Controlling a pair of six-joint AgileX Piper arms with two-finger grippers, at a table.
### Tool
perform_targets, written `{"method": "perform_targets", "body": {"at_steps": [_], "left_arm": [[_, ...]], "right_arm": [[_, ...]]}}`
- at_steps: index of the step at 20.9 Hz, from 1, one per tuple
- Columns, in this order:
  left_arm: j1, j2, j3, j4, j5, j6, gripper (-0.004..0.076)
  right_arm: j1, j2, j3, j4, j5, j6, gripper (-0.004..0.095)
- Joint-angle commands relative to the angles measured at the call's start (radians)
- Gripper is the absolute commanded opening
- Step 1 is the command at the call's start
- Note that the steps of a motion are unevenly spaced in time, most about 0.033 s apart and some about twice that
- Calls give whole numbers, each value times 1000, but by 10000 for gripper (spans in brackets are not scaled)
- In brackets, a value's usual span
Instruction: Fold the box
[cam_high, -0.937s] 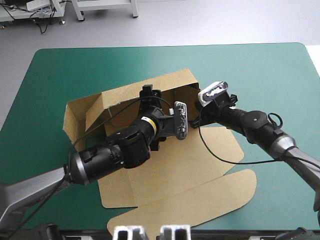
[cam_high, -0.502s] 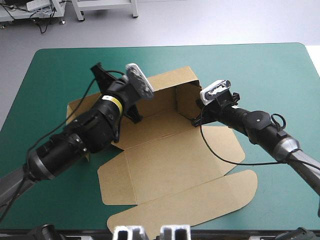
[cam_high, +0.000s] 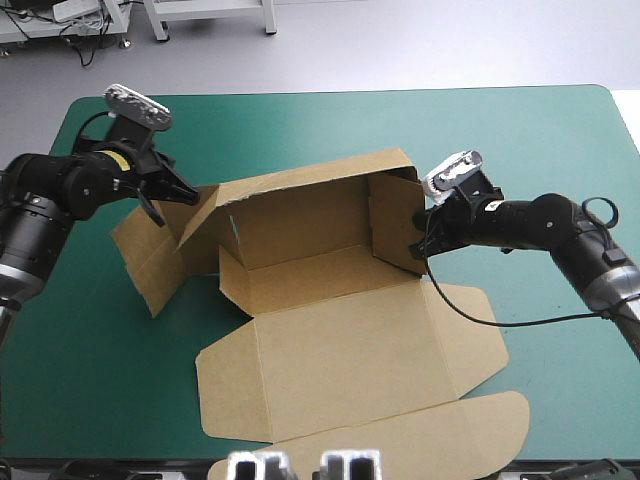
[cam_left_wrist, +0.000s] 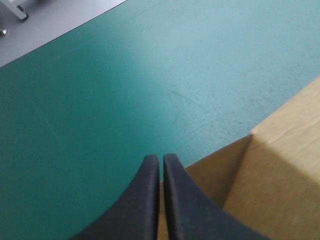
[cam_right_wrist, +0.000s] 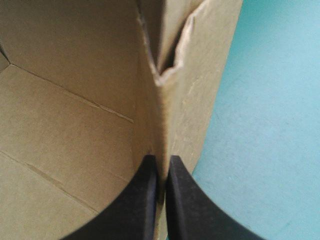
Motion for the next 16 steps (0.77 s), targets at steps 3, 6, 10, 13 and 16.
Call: {"method": "perform_targets", "body": {"at_steps": [3,6,10,13,16], "left_arm": [[144,-44,-37,-113,-10,-3,14],[185,-44,-37,-118,51,-20,13],[185,-44,-37,-112,51,-20,13],[185,-44,-37,-116,50,-29,13],[185,-44,-37,-116,31,-29,13]], "right_arm": [[-7,-32,-161,-227,157,270,-20],[-7,-24,-256,-329,351,391,-19],[-7,63,-295,-425,502,462,-20],[-7,164,-318,-426,460,491,-20],[-7,276,-434,-423,436,508,-20]]}}
